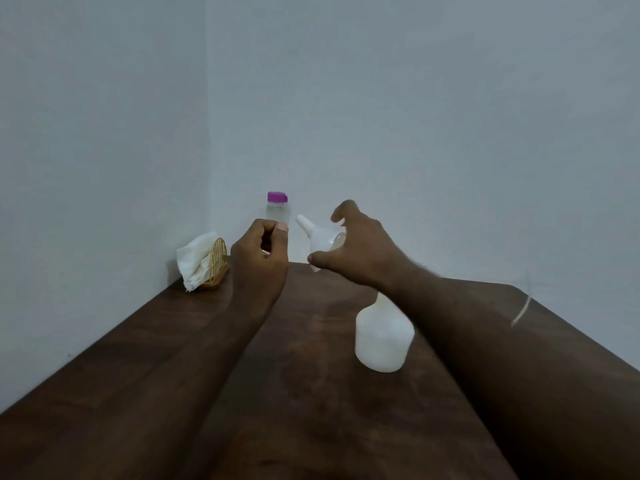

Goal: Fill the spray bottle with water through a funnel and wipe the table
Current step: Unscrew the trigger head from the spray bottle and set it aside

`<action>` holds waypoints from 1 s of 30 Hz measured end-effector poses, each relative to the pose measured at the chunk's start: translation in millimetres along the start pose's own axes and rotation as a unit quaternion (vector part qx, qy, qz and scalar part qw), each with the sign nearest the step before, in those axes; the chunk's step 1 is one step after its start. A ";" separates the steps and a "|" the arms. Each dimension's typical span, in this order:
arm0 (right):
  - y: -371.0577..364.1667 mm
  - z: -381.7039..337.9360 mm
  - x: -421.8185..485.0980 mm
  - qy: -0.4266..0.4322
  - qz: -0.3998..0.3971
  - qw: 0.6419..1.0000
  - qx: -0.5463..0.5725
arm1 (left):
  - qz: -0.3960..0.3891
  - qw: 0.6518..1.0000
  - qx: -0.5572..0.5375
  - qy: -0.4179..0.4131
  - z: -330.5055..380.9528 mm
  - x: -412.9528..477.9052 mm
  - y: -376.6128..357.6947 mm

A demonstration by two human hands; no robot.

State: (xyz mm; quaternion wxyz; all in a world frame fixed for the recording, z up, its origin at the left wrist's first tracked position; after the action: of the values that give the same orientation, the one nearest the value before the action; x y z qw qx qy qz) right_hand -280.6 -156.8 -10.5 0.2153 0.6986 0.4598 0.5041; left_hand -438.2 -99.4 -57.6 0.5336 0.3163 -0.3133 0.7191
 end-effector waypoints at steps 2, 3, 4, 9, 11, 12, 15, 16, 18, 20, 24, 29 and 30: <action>25.1 13.8 -3.3 -0.032 -0.008 0.999 0.015 | -0.014 1.000 -0.009 0.027 2.9 -0.8 -5.7; 34.5 23.4 -4.7 -0.049 -0.017 0.998 0.019 | -0.032 0.999 -0.005 0.038 3.8 -4.4 -10.9; 43.3 32.1 -6.8 -0.063 -0.025 0.997 0.021 | -0.056 0.997 0.008 0.046 4.5 -10.6 -17.7; 77.6 53.0 -15.2 -0.071 -0.048 0.996 0.027 | -0.179 0.981 0.027 0.075 2.4 -53.0 -56.5; 84.1 55.8 -17.0 -0.069 -0.059 0.995 0.032 | -0.234 0.966 0.042 0.100 3.2 -69.2 -74.3; 86.4 57.7 -17.8 -0.070 -0.065 0.995 0.038 | -0.254 0.959 0.050 0.118 3.5 -75.8 -82.3; 89.4 62.4 -18.4 -0.071 -0.083 0.993 0.039 | -0.293 0.941 0.063 0.158 1.5 -90.6 -100.7; 89.7 64.7 -18.4 -0.073 -0.088 0.993 0.035 | -0.303 0.936 0.070 0.164 0.7 -94.6 -105.6; 89.9 70.0 -18.3 -0.084 -0.090 0.992 0.022 | -0.323 0.928 0.084 0.168 -0.4 -101.9 -113.2; 89.1 75.3 -18.6 -0.097 -0.086 0.991 0.010 | -0.335 0.922 0.096 0.168 -0.9 -107.6 -118.5; 84.1 78.9 -18.9 -0.090 -0.101 0.990 -0.026 | -0.342 0.919 0.093 0.171 -4.5 -114.9 -127.3; 78.6 70.5 -15.5 -0.048 -0.130 0.989 -0.045 | -0.362 0.913 0.098 0.164 -10.5 -121.1 -134.3; 76.7 68.2 -14.2 -0.041 -0.134 0.989 -0.049 | -0.365 0.910 0.102 0.165 -11.8 -121.9 -135.5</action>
State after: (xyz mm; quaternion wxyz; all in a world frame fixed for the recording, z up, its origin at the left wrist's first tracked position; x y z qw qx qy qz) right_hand -187.4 -195.1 13.7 0.3335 0.6393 0.5146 0.4640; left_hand -280.6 -127.7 -145.6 0.7677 0.3382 -0.0079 0.5442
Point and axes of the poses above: each hand's wrist, its own x-axis towards the middle knuckle, its own y-axis out of the back of the hand, z = x × y, the point moved 7 cm from there along x, towards the middle knuckle, and after that the axes turned 3 degrees about -x, right-handed, at the moved point
